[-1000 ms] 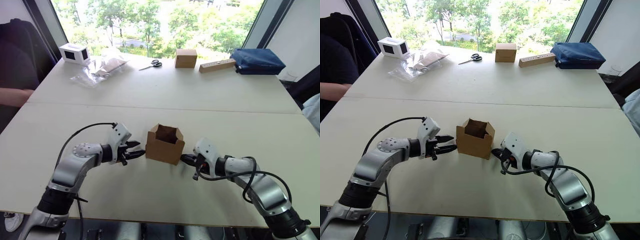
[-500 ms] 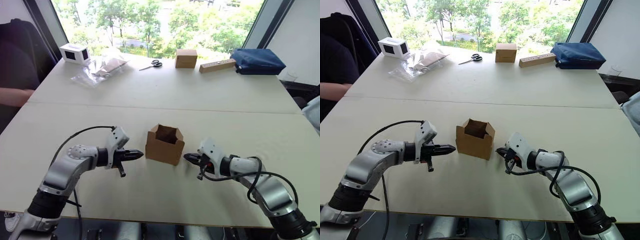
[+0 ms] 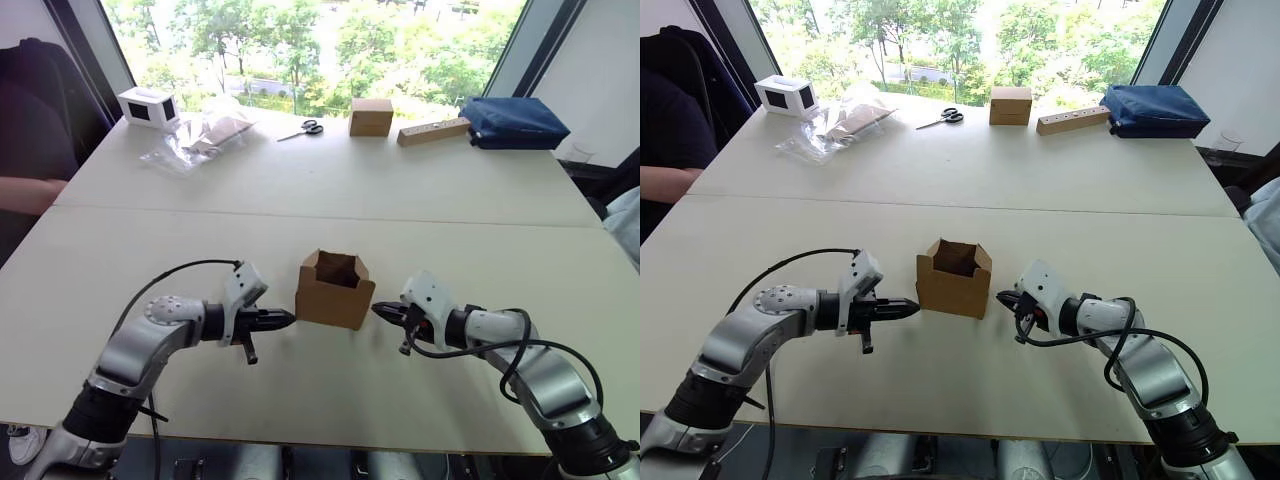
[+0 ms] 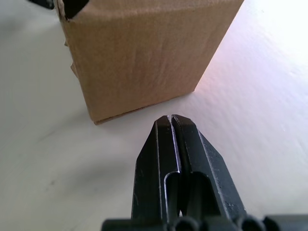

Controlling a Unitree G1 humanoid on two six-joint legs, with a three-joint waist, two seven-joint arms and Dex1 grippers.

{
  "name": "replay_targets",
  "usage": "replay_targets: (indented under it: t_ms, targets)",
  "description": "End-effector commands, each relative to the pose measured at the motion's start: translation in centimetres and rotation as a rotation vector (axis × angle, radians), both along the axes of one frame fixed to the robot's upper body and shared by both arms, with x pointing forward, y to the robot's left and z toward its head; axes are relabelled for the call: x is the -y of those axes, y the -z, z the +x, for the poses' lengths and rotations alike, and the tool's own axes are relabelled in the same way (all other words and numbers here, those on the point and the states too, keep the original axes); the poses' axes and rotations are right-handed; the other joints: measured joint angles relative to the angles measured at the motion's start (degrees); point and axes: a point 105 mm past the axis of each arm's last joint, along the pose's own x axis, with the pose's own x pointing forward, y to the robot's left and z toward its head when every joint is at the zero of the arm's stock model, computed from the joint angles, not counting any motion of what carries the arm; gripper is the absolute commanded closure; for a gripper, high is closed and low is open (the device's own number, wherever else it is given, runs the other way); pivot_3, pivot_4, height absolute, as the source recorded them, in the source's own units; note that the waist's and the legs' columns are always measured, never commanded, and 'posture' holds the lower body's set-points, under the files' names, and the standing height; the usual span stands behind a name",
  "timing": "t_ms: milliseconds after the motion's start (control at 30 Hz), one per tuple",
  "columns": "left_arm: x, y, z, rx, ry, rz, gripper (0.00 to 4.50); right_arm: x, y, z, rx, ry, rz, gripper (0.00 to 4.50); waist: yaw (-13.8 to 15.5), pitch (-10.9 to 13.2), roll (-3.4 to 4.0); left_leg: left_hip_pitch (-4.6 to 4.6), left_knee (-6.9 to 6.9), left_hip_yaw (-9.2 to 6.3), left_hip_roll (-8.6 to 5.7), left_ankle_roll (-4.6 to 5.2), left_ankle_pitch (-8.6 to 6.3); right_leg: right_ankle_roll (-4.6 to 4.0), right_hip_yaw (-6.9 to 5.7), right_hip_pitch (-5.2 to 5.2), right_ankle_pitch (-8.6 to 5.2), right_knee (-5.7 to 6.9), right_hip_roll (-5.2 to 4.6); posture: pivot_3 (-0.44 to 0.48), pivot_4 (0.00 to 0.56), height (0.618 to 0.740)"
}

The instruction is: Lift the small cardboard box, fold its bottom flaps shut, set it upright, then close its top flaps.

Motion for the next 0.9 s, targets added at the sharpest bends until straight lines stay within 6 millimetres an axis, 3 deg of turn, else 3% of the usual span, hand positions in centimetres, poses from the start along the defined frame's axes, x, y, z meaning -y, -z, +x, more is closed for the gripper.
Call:
replay_targets:
  t_ms: [33, 167, 333, 400, 533, 667, 767, 900]
  targets:
    - [0.3, -0.4, -0.5, 0.027, 0.027, -0.005, 4.44, -0.3, -0.8, -0.1, 0.036, -0.016, 0.008, 4.50, 0.00, 0.00, 0.00, 0.02, 0.00, 0.00, 0.00, 0.00, 0.00, 0.00, 0.00, 0.01, 0.00, 0.00, 0.00, 0.000, 0.150, 0.740]
    - [-0.5, -0.7, -0.5, 0.024, 0.018, -0.001, 4.44, 0.8, -1.0, 0.1, 0.060, 0.004, -0.032, 4.50, 0.03, 0.00, 0.00, 0.03, 0.00, 0.00, 0.00, 0.01, 0.00, -0.01, 0.00, 0.03, 0.00, 0.00, 0.00, 0.000, 0.150, 0.740]
    - [-3.2, -5.0, 1.4, 0.074, -0.051, -0.065, 4.44, 3.3, -4.2, 0.5, 0.136, 0.032, -0.027, 4.50, 0.14, 0.02, 0.00, 0.02, 0.00, -0.01, 0.00, 0.01, -0.01, -0.01, -0.01, 0.04, -0.01, -0.01, -0.01, 0.000, 0.150, 0.740]
    - [-3.4, -7.9, 2.3, 0.108, -0.043, -0.119, 4.44, 3.3, -6.4, 0.3, 0.154, 0.010, 0.045, 4.50, 0.14, 0.02, 0.00, 0.10, 0.00, -0.02, 0.00, 0.01, -0.01, -0.01, -0.02, 0.13, -0.01, -0.03, -0.01, 0.000, 0.150, 0.740]
    - [-2.7, -10.4, 2.9, 0.147, 0.005, -0.157, 4.44, 2.3, -8.9, -0.1, 0.153, -0.047, 0.133, 4.50, -0.13, 0.03, 0.00, 0.35, -0.05, -0.01, 0.00, 0.08, -0.06, 0.01, -0.01, 0.35, -0.01, -0.08, 0.00, 0.000, 0.150, 0.740]
    - [-1.4, -10.9, 3.3, 0.173, 0.071, -0.140, 4.44, 0.4, -10.1, -0.3, 0.141, -0.120, 0.170, 4.50, -0.34, 0.03, 0.00, 0.44, -0.11, 0.01, 0.01, 0.10, -0.08, 0.01, 0.00, 0.42, -0.02, -0.11, 0.01, 0.000, 0.150, 0.740]
    - [0.1, -10.2, 3.9, 0.183, 0.138, -0.109, 4.44, -1.2, -10.2, -0.1, 0.140, -0.163, 0.179, 4.50, -0.09, 0.03, 0.00, 0.44, -0.08, 0.02, -0.01, 0.08, -0.06, 0.01, 0.00, 0.42, -0.02, -0.08, 0.01, 0.000, 0.150, 0.740]
    - [1.1, -9.8, 4.6, 0.191, 0.166, -0.100, 4.44, -1.9, -9.8, 0.3, 0.132, -0.175, 0.174, 4.50, 0.09, 0.03, 0.00, 0.41, -0.10, 0.02, -0.04, 0.10, -0.08, 0.00, 0.01, 0.43, -0.02, -0.15, 0.01, 0.000, 0.150, 0.740]
